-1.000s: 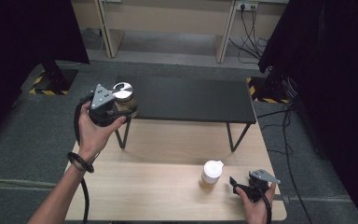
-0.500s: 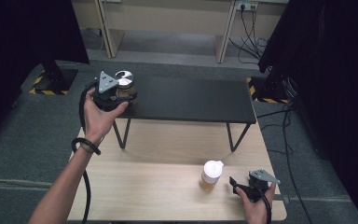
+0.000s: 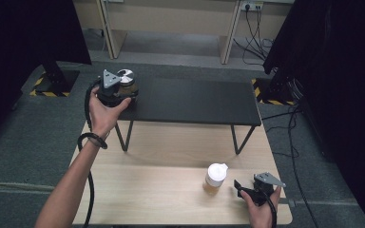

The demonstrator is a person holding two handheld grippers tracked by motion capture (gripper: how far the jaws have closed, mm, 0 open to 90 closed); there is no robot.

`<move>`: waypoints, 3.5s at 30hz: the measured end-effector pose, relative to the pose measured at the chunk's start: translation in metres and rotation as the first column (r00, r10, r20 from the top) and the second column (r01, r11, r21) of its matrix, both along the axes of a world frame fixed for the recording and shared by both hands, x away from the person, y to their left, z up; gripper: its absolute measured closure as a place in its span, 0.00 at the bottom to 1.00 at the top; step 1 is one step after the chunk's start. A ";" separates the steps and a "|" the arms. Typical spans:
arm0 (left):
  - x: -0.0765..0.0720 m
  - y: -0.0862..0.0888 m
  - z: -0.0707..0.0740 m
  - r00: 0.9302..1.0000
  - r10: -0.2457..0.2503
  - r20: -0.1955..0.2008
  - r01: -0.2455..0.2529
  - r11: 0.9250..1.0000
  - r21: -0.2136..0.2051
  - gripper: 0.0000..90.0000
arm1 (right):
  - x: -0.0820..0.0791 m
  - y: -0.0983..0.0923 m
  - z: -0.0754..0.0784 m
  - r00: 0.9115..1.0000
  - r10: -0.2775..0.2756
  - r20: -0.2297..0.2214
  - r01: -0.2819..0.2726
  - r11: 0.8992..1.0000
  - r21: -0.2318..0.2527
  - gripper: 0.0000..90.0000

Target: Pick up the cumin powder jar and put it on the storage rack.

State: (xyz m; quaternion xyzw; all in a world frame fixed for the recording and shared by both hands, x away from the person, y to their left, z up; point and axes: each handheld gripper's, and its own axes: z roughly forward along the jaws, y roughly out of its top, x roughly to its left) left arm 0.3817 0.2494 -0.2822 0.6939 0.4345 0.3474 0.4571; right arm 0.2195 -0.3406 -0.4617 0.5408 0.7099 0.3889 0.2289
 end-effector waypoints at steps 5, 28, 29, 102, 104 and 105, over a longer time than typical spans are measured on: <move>0.004 -0.001 -0.003 1.000 0.003 0.001 -0.003 1.000 -0.012 0.34 | 0.000 0.001 0.000 1.000 0.003 -0.001 -0.003 1.000 -0.007 0.10; 0.014 0.012 -0.018 1.000 -0.011 0.000 0.011 0.991 -0.134 0.33 | 0.000 0.003 0.001 1.000 0.008 0.000 -0.008 1.000 -0.019 0.10; 0.014 0.012 -0.018 1.000 -0.012 0.000 0.012 0.991 -0.135 0.33 | 0.000 0.003 0.001 1.000 0.008 0.000 -0.008 1.000 -0.019 0.10; -0.118 0.026 -0.067 0.978 -0.025 0.205 0.052 0.990 -0.127 0.00 | -0.001 0.005 0.001 1.000 0.009 0.008 -0.009 1.000 -0.029 0.10; -0.121 0.027 -0.070 0.978 -0.024 0.205 0.052 0.990 -0.129 0.00 | -0.001 0.004 0.001 1.000 0.011 0.008 -0.010 1.000 -0.029 0.10; -0.125 0.027 -0.074 0.978 -0.024 0.208 0.052 0.990 -0.130 0.00 | -0.001 0.004 0.000 1.000 0.011 0.010 -0.011 1.000 -0.029 0.10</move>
